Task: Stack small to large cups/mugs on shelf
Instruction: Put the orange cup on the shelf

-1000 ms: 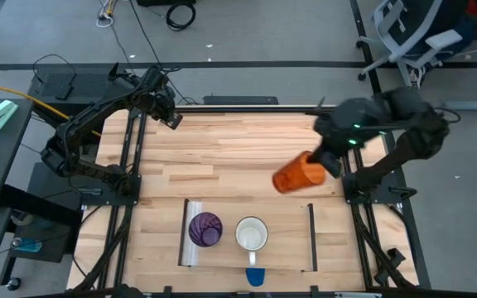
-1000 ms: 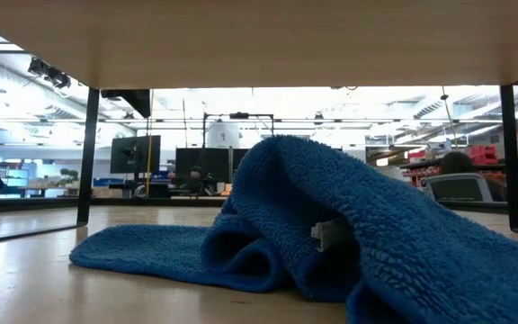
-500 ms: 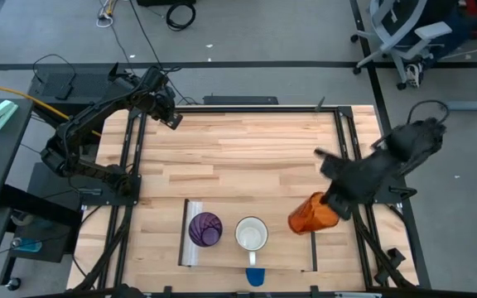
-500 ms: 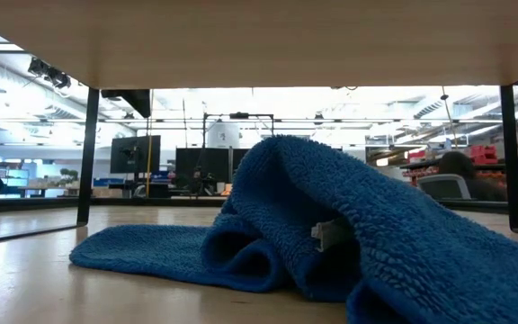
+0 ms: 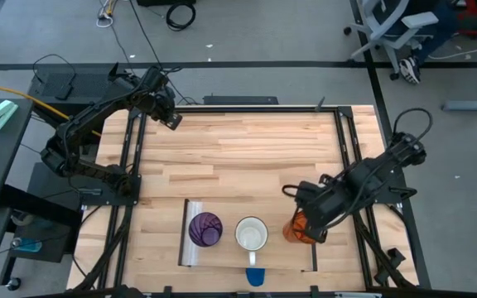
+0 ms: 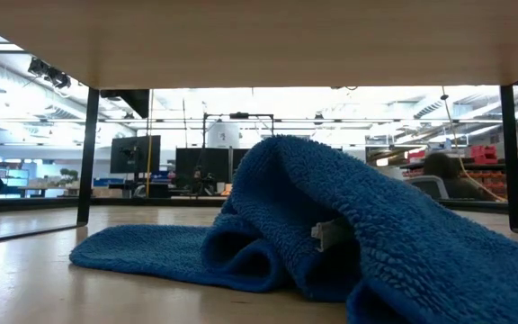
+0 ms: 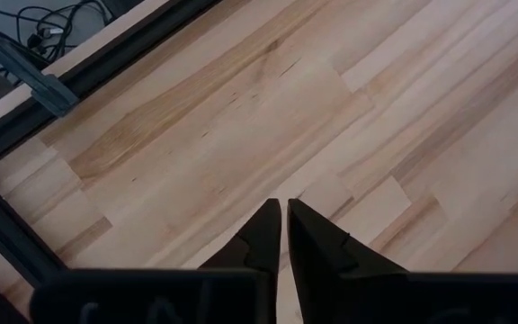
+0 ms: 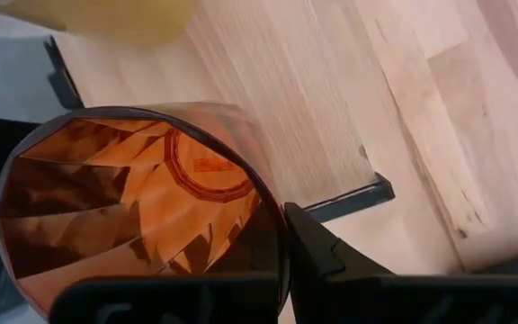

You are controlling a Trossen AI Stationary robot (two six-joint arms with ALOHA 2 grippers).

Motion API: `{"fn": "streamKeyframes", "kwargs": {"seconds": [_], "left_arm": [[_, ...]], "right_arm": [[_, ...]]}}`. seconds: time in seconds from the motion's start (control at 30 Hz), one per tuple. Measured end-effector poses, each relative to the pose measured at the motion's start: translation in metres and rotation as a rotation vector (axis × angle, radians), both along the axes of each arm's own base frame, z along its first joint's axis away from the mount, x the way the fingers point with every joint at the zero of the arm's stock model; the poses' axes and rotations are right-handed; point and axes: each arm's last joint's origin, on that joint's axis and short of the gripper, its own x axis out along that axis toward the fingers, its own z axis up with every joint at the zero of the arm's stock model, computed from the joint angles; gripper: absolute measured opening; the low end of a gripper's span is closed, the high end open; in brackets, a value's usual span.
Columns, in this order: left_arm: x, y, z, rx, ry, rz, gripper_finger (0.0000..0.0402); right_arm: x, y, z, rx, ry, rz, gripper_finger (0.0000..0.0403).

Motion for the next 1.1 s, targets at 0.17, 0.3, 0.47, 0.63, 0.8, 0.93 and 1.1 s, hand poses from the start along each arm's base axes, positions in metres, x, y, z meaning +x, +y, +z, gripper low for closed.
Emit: {"fn": "streamKeyframes", "kwargs": {"seconds": [0.17,0.3,0.47,0.63,0.8,0.93,1.1], "left_arm": [[0.0,0.0,0.0,-0.003,0.003,0.0,0.0025],[0.0,-0.001,0.0,-0.007,0.005,0.0,0.0025],[-0.001,-0.001,-0.001,-0.013,0.01,0.001,0.0033],[-0.001,-0.001,-0.001,-0.013,0.01,0.001,0.0035],[-0.001,-0.001,-0.001,-0.013,0.009,0.001,0.0028],[-0.001,-0.001,-0.001,-0.012,0.009,0.001,0.0031],[-0.001,-0.001,-0.001,-0.011,0.009,0.001,0.0038]], "right_arm": [[0.007,0.005,-0.008,-0.021,0.024,0.017,0.0006],[0.01,0.007,-0.011,-0.032,0.033,0.02,0.0006],[0.014,0.01,-0.016,-0.036,0.055,0.049,0.0006],[0.016,0.011,-0.018,-0.041,0.062,0.055,0.0006],[0.018,0.014,-0.018,-0.023,0.032,0.081,0.0006],[0.019,0.014,-0.018,-0.026,0.035,0.097,0.0006],[0.021,0.016,-0.021,-0.029,0.048,0.124,0.0006]]}}
